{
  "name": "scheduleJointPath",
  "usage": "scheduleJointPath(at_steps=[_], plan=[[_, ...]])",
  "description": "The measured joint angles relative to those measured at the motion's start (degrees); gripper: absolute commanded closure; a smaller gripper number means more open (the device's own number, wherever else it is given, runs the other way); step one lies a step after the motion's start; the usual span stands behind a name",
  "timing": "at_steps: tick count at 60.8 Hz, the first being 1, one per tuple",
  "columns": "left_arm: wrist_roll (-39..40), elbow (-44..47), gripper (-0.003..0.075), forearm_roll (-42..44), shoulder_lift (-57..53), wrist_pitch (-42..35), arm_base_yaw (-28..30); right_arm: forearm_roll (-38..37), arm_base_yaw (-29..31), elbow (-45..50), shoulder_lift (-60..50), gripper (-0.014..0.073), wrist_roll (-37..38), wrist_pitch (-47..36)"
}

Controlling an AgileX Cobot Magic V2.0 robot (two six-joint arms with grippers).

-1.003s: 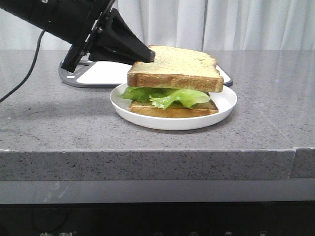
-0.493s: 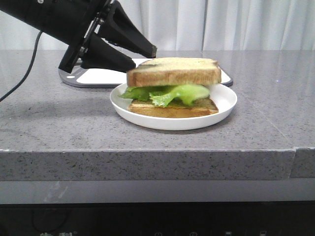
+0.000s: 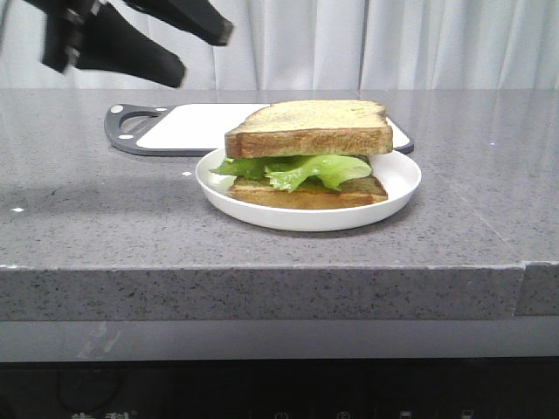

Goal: Left arm grabs bread, right arm adds lettuce
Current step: 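Open the left gripper and lift it off the bread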

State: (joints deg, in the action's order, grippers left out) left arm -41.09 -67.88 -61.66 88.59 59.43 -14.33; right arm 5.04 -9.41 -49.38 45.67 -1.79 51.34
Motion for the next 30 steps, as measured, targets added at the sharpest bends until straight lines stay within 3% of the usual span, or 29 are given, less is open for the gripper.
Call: scheduleJointPath(at_steps=[13, 25, 30], plan=[[17.0, 0.2, 0.0314, 23.8, -11.5, 0.1, 0.0, 0.0, 0.0, 0.0, 0.0, 0.0288, 0.0, 0.3], [30.4, 4.2, 0.0314, 41.5, -21.7, 0.1, 0.0, 1.0, 0.0, 0.0, 0.0, 0.0182, 0.0, 0.3], [35.0, 6.9, 0.0314, 48.1, -26.4, -0.5, 0.0, 1.0, 0.0, 0.0, 0.0, 0.0175, 0.0, 0.3]])
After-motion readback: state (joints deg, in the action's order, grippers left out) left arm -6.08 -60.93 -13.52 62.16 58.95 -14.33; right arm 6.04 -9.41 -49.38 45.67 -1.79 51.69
